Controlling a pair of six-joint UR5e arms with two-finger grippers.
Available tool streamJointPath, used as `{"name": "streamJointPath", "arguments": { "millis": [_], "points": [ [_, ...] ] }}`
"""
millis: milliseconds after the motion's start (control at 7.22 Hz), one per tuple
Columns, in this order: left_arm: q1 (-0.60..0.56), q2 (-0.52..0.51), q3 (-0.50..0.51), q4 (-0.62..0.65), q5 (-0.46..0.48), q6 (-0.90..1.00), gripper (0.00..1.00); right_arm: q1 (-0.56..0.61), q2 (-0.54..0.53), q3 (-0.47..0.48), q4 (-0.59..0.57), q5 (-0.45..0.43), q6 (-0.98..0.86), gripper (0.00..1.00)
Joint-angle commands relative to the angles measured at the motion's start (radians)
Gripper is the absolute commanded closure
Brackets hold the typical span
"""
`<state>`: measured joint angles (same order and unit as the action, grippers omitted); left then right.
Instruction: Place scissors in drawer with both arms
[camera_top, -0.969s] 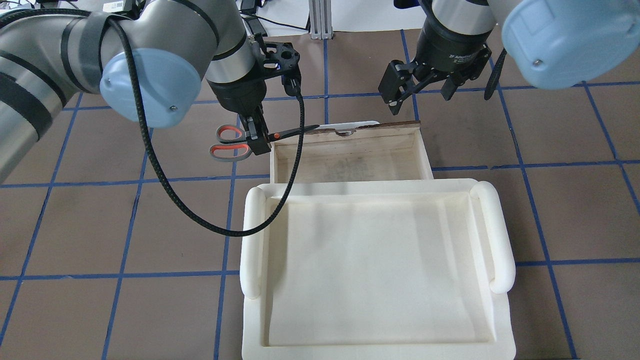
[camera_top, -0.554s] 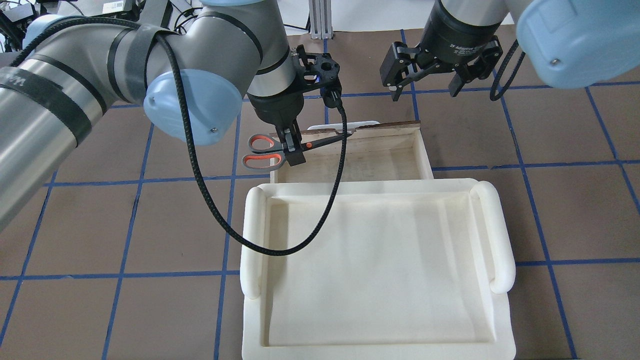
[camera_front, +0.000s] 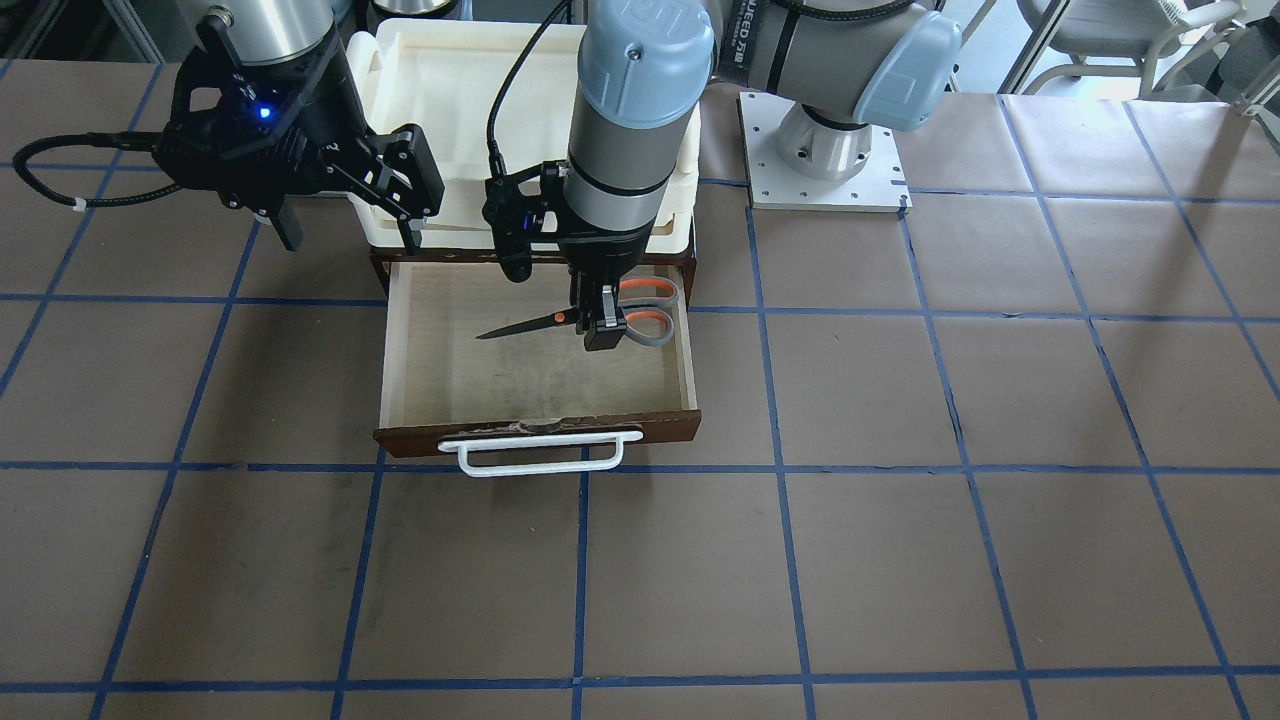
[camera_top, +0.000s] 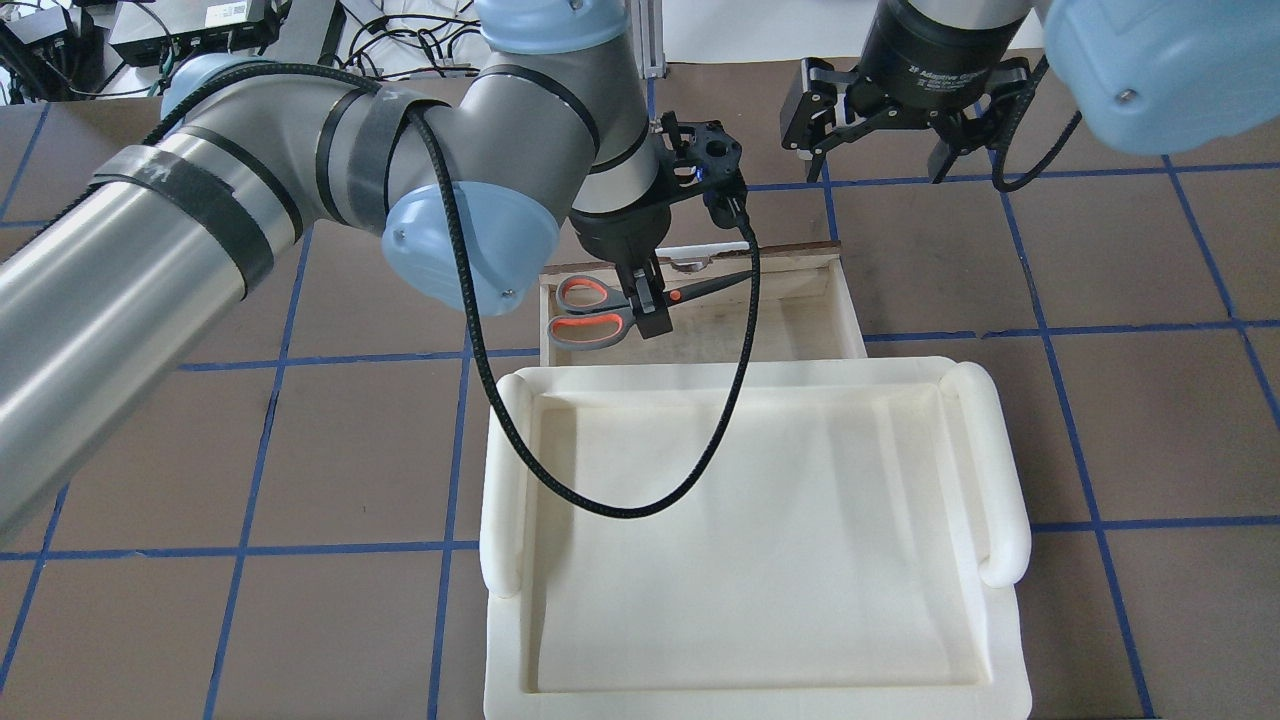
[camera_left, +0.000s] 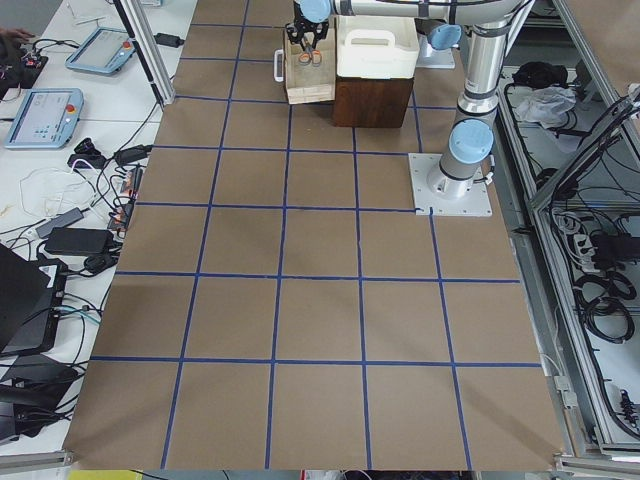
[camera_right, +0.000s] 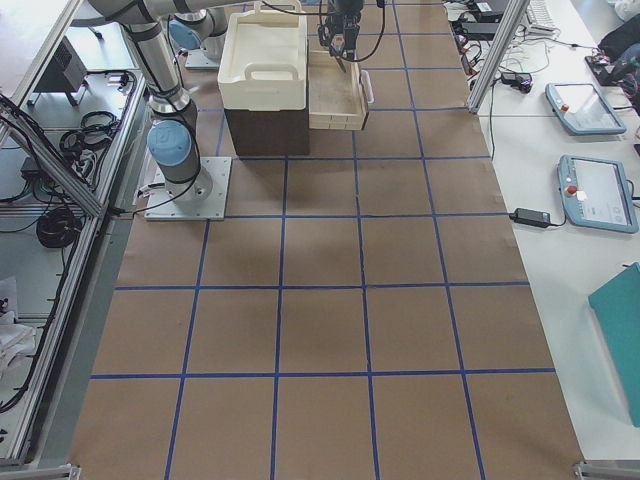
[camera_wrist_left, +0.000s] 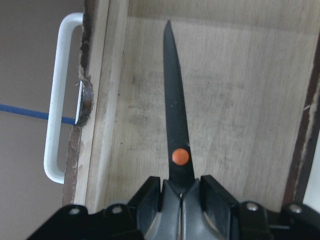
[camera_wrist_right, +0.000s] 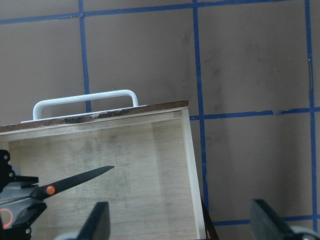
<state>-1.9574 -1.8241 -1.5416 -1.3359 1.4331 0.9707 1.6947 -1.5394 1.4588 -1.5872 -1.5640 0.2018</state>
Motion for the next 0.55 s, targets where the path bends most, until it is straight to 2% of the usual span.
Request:
{"name": "streamJointPath", "arguments": {
  "millis": [0,415],
  "points": [
    [-0.005,-0.023,0.0,0.015,0.0,0.006,0.97,0.002,-0.001,0.002,0.01,0.016,0.034,0.0],
    [-0.005,-0.047,0.0,0.035,0.0,0.016,0.97,0.002,-0.002,0.009,0.01,0.015,0.034,0.0]
  ]
}}
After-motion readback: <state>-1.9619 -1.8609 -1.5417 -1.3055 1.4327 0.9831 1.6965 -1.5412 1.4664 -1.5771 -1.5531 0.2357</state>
